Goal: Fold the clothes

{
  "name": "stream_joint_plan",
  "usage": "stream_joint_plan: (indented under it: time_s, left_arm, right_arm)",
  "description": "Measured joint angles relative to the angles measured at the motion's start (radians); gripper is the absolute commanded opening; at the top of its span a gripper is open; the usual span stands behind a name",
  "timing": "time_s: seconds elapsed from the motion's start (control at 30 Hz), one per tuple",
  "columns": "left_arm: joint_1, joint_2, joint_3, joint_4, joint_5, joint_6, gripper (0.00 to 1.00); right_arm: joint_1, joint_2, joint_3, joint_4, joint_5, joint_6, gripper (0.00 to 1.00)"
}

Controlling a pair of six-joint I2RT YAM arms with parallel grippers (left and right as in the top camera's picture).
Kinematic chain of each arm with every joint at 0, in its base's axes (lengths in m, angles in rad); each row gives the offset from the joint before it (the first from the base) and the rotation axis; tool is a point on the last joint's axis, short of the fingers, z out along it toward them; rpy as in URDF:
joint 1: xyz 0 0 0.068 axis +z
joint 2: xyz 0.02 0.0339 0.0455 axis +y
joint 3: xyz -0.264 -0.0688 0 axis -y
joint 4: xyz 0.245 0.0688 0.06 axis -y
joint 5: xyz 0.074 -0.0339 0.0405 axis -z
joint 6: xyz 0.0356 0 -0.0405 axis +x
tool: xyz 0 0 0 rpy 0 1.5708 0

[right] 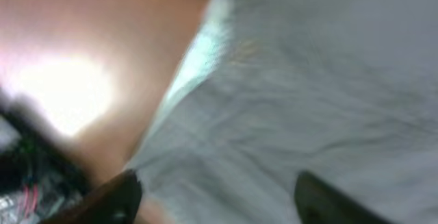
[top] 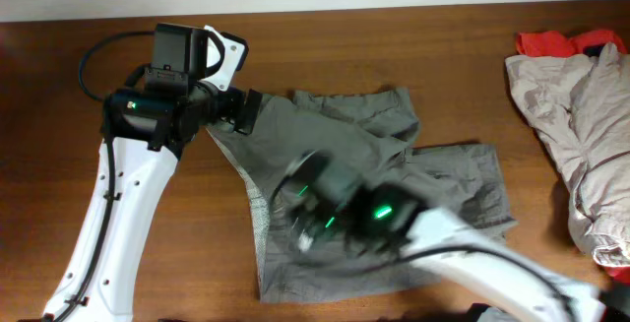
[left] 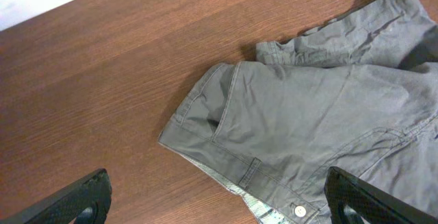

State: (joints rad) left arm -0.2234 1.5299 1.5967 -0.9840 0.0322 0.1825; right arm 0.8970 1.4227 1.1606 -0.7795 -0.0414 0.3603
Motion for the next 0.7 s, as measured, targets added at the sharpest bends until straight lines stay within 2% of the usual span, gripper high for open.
stream_joint_plan:
  time_s: [0.13, 0.27, 0.43, 0.47, 0.6, 0.7]
  left_arm:
    - [0.000, 0.000, 0.000, -0.018, 0.002, -0.004, 0.99]
    - [0.000, 0.000, 0.000, -0.021, 0.023, -0.031, 0.99]
    - [0.000, 0.004, 0.002, -0.039, 0.101, -0.050, 0.99]
    - [0.000, 0.016, 0.004, -0.065, 0.126, -0.056, 0.99]
    - [0.000, 0.077, 0.004, -0.104, 0.150, -0.071, 0.98]
    - [0.000, 0.164, -0.003, -0.104, 0.159, -0.090, 0.91]
  right_arm:
    - [-0.298, -0.088, 0.023, 0.003, -0.031, -0.012, 0.84]
    - [-0.602, -0.071, 0.033, 0.010, -0.141, -0.082, 0.84]
    - [-0.877, 0.099, 0.033, 0.095, -0.306, -0.208, 0.81]
    - [-0.941, 0.183, 0.032, 0.138, -0.356, -0.245, 0.80]
    - [-0.995, 0.303, 0.032, 0.259, -0.418, -0.281, 0.80]
    - [-1.003, 0.388, 0.032, 0.364, -0.446, -0.294, 0.80]
